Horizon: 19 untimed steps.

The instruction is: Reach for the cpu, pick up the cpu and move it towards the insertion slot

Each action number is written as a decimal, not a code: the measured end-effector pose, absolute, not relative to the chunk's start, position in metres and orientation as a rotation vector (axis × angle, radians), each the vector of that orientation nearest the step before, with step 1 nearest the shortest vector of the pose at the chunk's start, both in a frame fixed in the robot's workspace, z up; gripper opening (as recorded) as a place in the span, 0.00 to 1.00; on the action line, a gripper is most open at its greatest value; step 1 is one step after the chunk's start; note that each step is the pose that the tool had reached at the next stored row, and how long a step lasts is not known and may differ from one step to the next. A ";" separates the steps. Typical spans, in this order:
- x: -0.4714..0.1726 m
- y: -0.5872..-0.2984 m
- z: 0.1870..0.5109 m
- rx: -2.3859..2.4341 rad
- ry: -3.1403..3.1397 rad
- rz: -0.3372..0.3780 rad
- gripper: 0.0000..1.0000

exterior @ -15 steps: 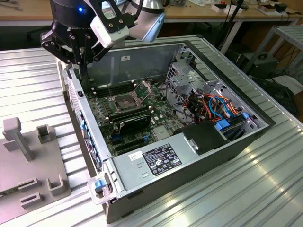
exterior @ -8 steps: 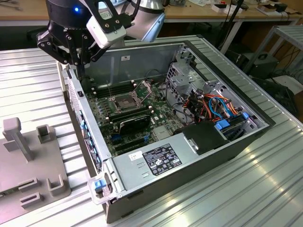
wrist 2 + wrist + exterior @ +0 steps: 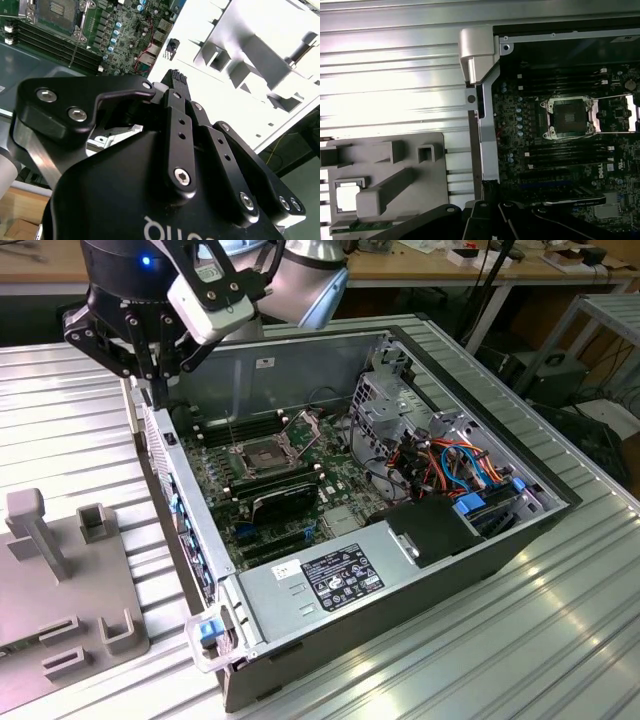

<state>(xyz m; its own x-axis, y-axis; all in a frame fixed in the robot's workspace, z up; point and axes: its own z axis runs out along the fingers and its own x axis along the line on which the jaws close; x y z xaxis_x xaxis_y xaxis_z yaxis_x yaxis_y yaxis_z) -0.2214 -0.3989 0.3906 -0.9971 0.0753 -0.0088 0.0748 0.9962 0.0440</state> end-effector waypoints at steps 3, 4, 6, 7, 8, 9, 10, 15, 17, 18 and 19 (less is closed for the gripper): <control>-0.224 -0.399 0.391 0.118 3.129 0.068 0.11; -0.225 -0.399 0.391 0.118 3.129 0.068 0.11; -0.226 -0.399 0.390 0.118 3.129 0.068 0.11; -0.227 -0.399 0.390 0.118 3.129 0.068 0.11; -0.228 -0.399 0.390 0.118 3.129 0.068 0.11; -0.229 -0.399 0.390 0.118 3.129 0.068 0.11; -0.230 -0.399 0.390 0.118 3.130 0.068 0.11; -0.233 -0.399 0.390 0.118 3.131 0.068 0.11; -0.234 -0.399 0.390 0.118 3.131 0.068 0.11; -0.235 -0.399 0.390 0.118 3.131 0.068 0.11; -0.236 -0.399 0.390 0.118 3.132 0.068 0.11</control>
